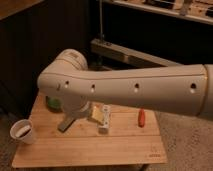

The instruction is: Move the arm in a circular motion

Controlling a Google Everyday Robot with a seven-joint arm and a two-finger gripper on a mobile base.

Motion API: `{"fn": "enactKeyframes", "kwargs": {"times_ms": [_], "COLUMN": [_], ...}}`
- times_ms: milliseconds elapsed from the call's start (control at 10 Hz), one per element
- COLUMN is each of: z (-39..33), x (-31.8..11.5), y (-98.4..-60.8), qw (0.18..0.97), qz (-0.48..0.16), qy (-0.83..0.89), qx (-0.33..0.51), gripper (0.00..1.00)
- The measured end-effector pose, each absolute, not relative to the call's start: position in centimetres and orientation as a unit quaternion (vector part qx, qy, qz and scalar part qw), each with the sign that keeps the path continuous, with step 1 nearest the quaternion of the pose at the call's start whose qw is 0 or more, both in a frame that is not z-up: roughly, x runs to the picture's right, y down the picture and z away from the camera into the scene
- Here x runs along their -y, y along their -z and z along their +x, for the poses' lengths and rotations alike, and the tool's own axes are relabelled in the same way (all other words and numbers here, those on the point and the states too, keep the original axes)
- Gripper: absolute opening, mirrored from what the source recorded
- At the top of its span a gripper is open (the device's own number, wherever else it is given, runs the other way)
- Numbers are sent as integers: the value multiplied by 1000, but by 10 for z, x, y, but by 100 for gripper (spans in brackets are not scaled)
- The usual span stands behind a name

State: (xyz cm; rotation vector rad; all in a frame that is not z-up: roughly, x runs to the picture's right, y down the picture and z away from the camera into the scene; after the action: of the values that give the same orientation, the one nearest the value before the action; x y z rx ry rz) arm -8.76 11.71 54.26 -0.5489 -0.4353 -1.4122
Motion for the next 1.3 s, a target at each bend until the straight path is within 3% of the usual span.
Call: {"fn": "enactKeyframes", "kwargs": {"times_ms": [600,900,1300], "z": [-94,-100,-97], "x": [-69,-64,-23], "y": [-580,-584,-624], "qw": [712,714,714], "qz": [-241,-238,-234], "qy": [623,622,625], "qx": [215,218,212], "gripper": [80,80,80]}}
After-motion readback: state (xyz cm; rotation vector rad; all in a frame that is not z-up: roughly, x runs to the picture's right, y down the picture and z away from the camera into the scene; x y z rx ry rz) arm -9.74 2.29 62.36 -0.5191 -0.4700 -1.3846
